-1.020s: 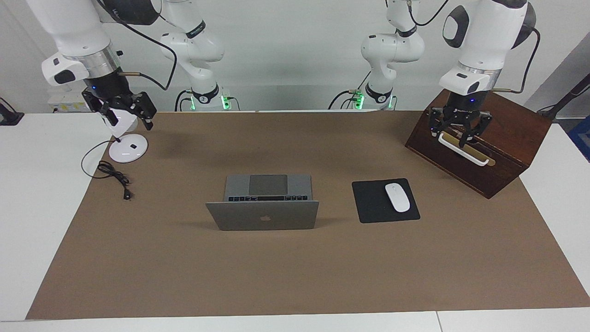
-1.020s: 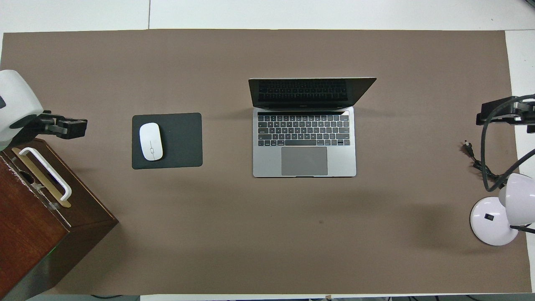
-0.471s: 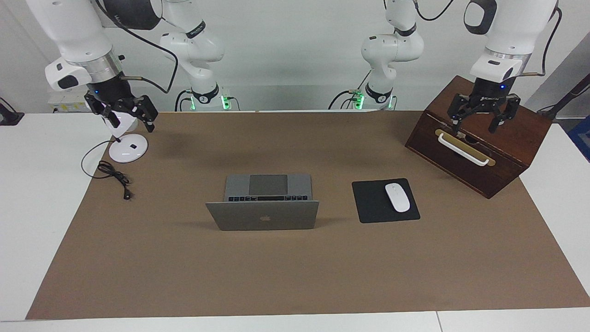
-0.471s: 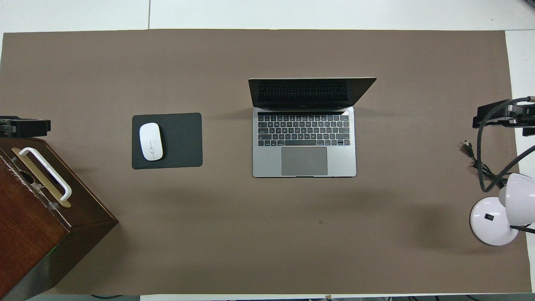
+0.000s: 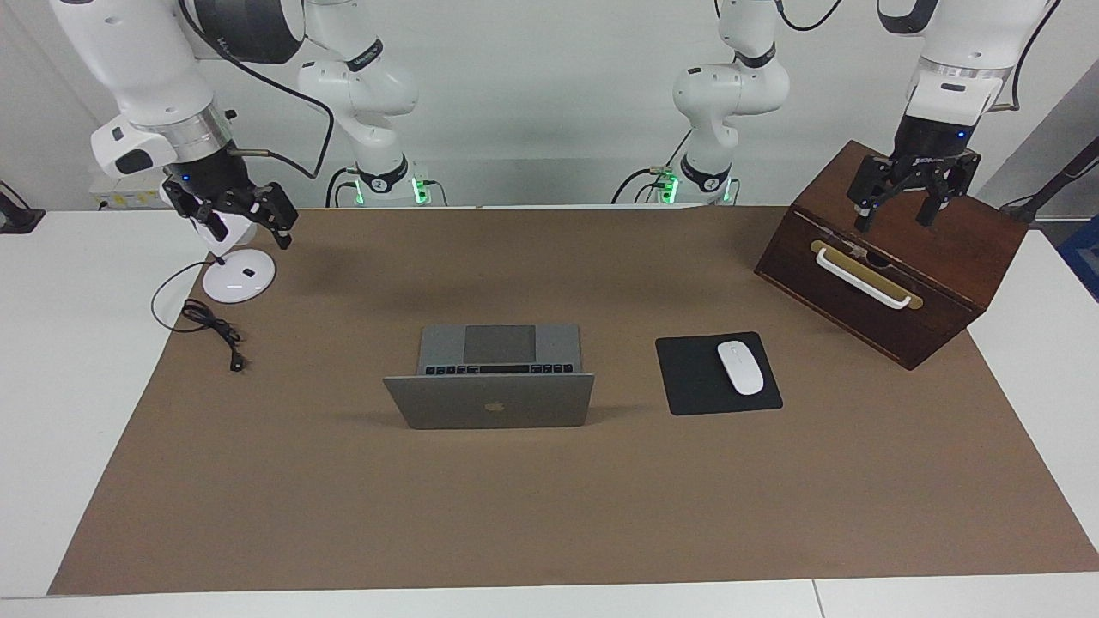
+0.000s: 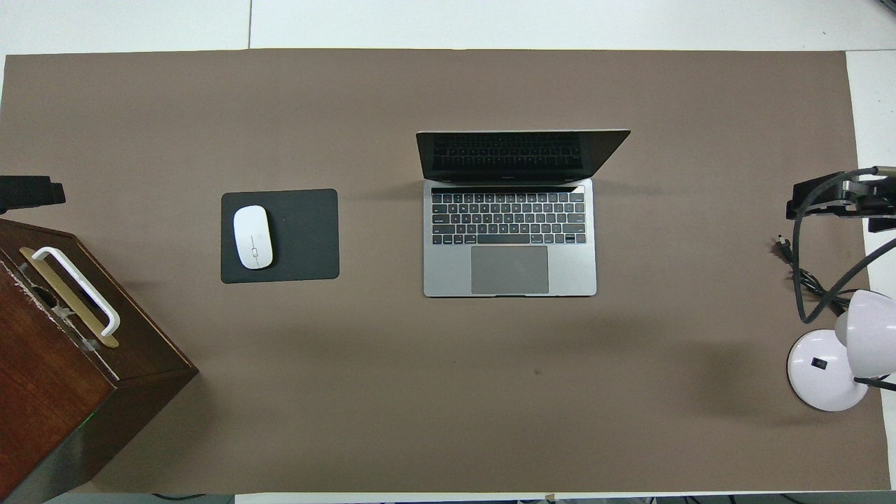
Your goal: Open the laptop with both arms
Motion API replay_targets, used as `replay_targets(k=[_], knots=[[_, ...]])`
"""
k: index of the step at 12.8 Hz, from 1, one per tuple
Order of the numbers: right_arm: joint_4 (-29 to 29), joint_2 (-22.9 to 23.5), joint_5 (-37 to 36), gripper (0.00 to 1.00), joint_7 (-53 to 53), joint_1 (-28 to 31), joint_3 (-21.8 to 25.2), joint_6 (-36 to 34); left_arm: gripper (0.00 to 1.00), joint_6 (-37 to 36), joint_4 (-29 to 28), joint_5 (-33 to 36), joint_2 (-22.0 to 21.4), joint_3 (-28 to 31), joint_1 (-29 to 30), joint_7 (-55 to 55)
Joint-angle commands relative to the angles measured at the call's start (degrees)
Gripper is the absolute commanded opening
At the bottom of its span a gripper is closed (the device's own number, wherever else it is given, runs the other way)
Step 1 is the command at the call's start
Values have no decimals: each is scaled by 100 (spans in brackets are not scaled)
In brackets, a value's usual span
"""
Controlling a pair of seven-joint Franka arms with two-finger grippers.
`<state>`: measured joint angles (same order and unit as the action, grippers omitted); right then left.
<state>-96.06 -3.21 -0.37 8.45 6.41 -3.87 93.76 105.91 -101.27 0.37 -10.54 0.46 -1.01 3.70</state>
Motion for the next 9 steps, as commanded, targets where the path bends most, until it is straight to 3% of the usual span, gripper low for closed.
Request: replay_targets(k=[1, 4, 9], knots=[[-185, -119, -50, 100, -116, 123, -26, 178, 100, -918, 659, -64, 298, -38, 31, 105], [-255, -119, -138, 100, -571, 132, -18, 230, 100, -1458, 617, -72, 237, -38, 30, 70], [-255, -119, -208, 100, -819, 141, -18, 362, 100, -1406, 459, -73, 202, -38, 4, -9]])
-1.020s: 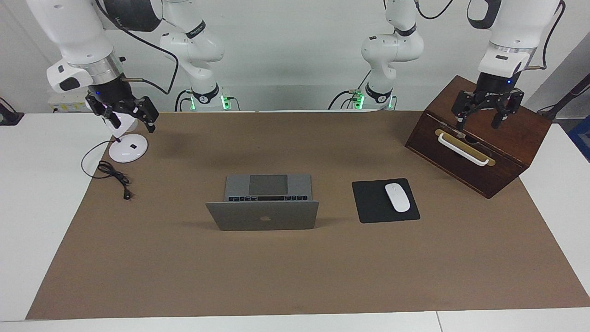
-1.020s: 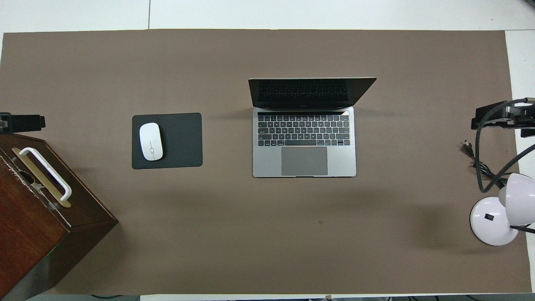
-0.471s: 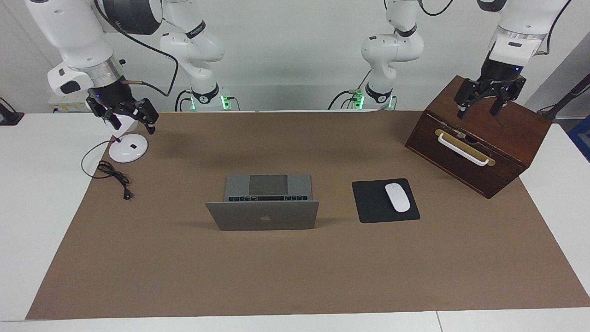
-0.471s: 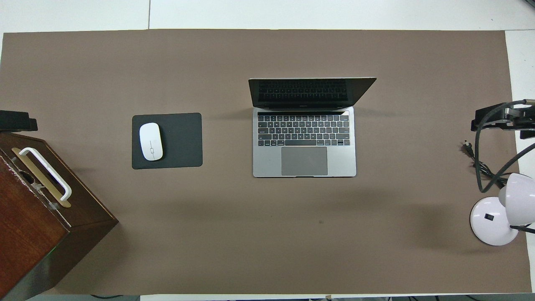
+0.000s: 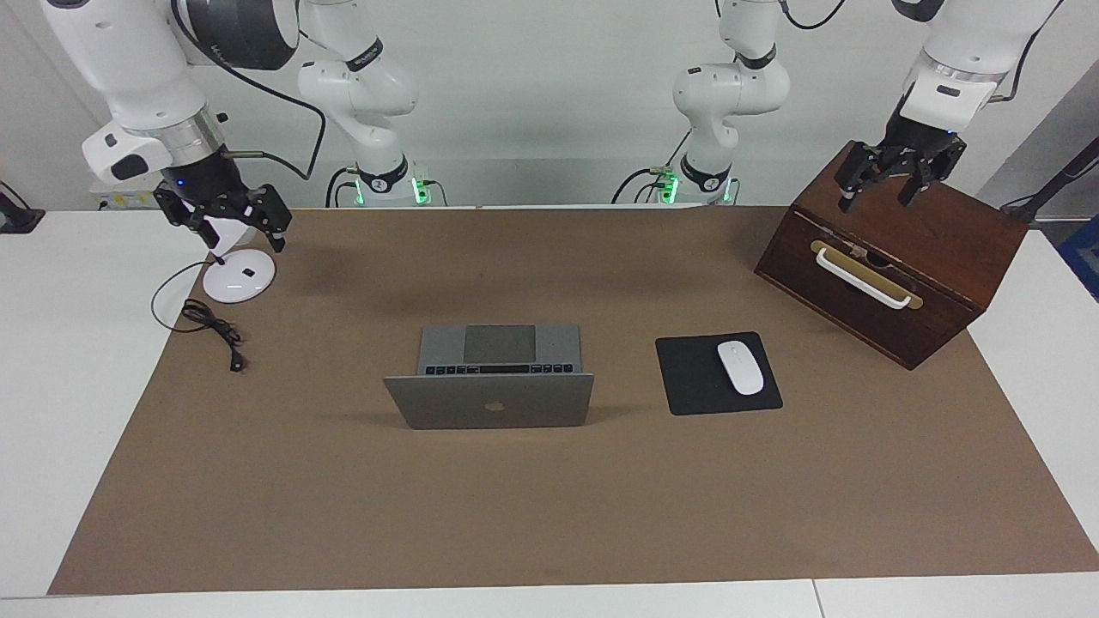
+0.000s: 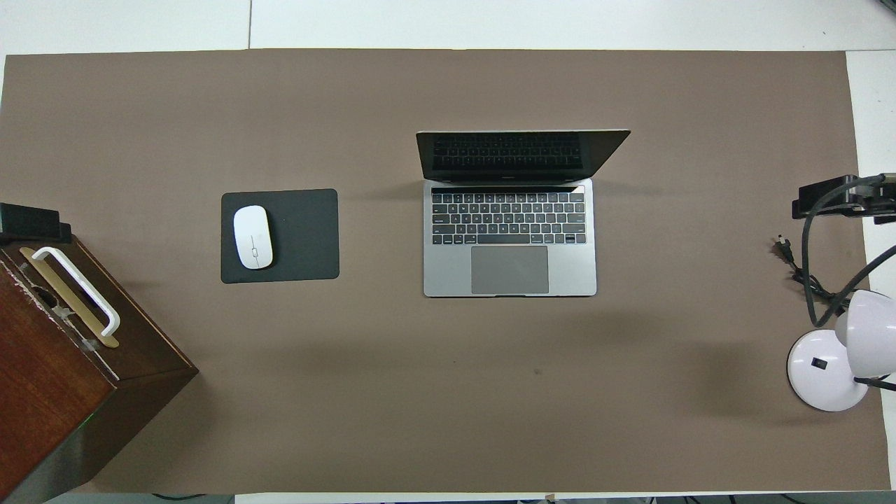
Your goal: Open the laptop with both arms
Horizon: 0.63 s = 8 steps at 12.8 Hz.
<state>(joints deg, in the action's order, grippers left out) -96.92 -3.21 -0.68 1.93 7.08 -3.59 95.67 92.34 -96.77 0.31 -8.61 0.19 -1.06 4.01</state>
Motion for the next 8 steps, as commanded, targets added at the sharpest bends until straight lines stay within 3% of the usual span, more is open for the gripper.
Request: replay_targets(k=[1, 8], knots=[[-179, -119, -187, 100, -167, 75, -45, 172, 100, 11, 1, -58, 8, -10, 27, -336], [-187, -119, -187, 100, -176, 75, -45, 172, 100, 223, -44, -66, 17, -10, -26, -541]])
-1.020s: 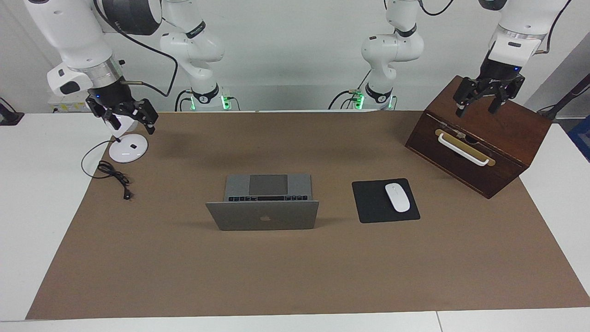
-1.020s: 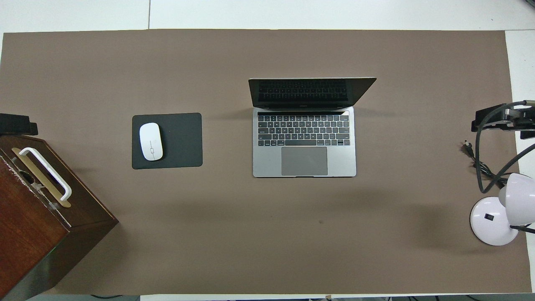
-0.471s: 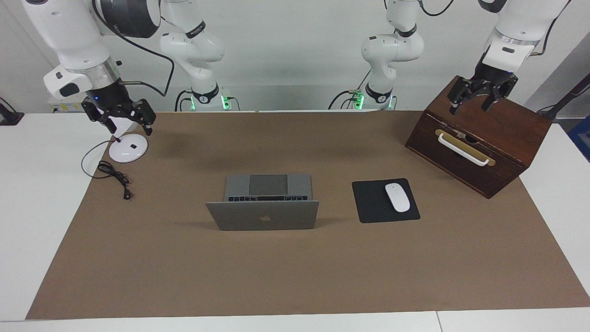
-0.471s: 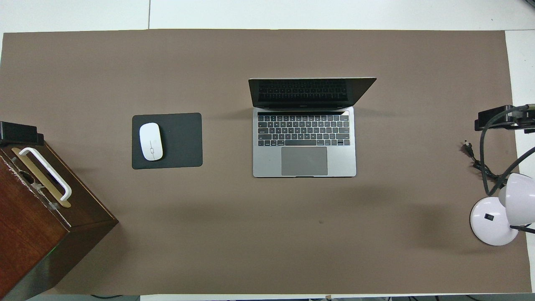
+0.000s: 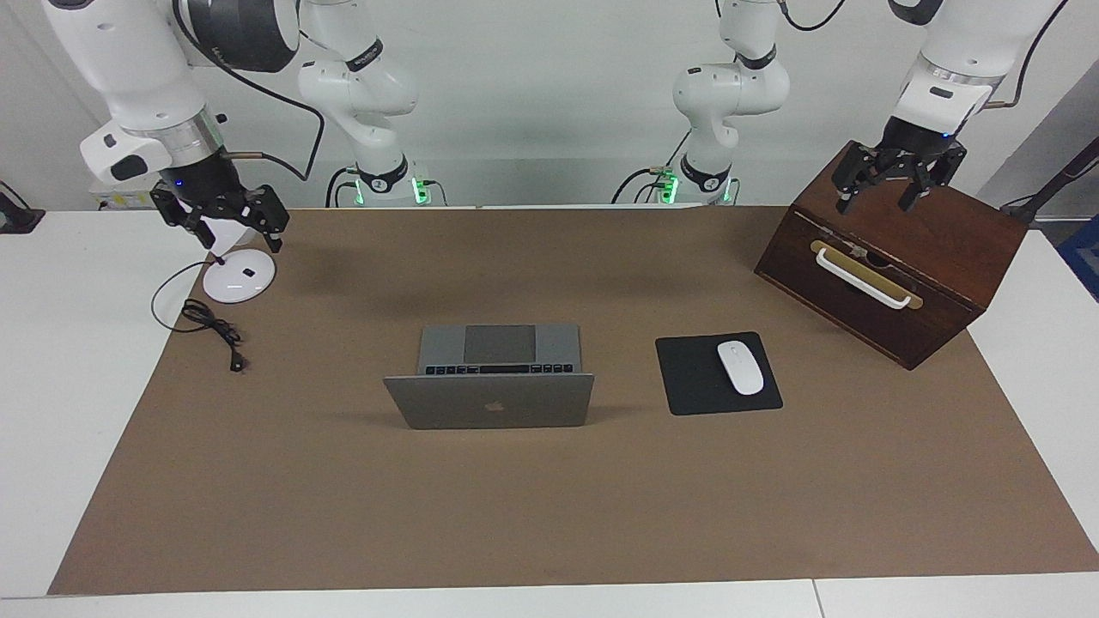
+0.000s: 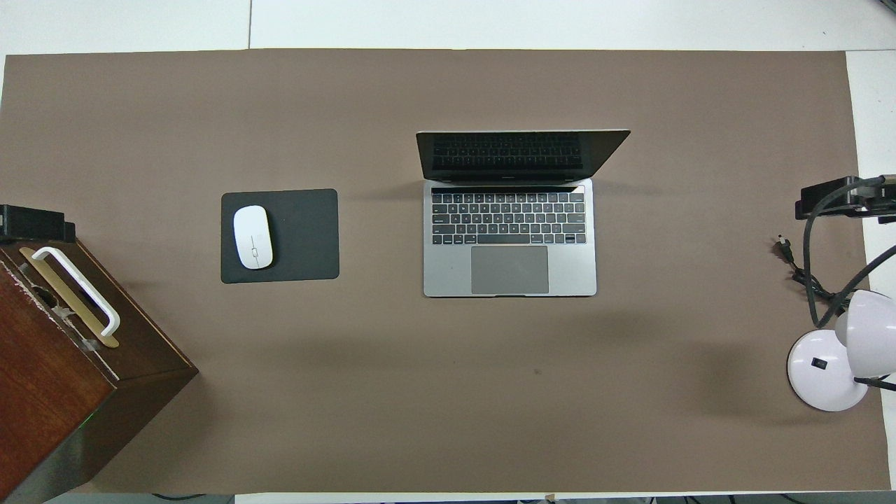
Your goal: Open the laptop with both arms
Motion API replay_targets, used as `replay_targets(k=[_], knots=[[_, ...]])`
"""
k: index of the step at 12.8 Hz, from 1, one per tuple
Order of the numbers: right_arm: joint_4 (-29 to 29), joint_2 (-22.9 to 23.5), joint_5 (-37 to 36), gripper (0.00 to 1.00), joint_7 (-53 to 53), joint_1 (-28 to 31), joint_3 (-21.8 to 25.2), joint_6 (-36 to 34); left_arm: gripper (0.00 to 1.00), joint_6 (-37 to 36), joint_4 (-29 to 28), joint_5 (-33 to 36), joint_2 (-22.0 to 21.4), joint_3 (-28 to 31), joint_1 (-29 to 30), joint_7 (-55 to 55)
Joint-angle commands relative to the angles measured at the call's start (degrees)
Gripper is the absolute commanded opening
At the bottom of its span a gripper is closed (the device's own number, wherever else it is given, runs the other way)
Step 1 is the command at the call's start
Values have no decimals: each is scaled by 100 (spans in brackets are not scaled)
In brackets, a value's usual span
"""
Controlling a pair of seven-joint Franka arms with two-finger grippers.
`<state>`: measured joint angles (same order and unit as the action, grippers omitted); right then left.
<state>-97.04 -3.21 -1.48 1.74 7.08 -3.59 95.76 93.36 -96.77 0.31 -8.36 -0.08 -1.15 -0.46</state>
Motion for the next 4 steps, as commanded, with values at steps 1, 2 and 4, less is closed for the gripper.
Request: replay_targets(k=[1, 2, 4], knots=[[-175, -119, -107, 100, -156, 75, -45, 171, 100, 129, -52, -66, -17, 17, -17, -95], [-175, -119, -107, 100, -156, 75, -45, 162, 100, 130, -52, -66, -17, 17, -8, -95], [-175, -119, -107, 100, -147, 75, -45, 171, 100, 130, -52, -66, -17, 17, 1, -95]])
